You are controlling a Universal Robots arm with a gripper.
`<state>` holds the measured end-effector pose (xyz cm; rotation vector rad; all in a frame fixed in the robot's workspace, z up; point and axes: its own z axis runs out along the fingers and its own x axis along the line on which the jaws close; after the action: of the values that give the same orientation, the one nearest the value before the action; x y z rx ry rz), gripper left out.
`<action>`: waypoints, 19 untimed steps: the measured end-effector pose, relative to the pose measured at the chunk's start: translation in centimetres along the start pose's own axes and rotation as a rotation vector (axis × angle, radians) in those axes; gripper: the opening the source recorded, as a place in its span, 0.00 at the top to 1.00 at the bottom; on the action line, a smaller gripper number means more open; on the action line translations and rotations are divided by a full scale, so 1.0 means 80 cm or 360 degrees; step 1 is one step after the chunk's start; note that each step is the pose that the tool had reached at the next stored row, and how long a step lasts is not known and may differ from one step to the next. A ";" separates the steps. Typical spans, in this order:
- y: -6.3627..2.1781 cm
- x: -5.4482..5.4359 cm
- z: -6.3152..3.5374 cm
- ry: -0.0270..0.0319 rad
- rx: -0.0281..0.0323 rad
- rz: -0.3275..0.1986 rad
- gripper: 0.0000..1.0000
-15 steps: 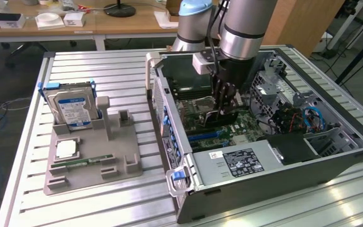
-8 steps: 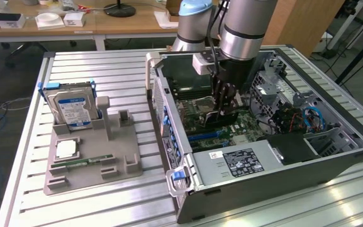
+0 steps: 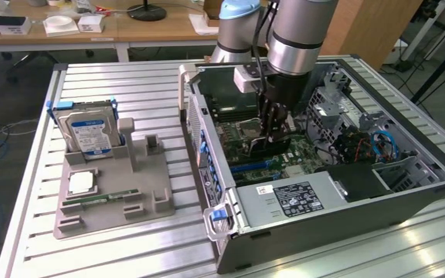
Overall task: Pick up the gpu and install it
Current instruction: 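Insert the gpu into the slot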
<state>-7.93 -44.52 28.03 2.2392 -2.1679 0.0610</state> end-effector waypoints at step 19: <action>0.006 -0.003 0.006 0.00031 -0.00012 0.0019 0.74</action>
<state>-8.38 -44.34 27.56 2.2247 -2.1804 0.0625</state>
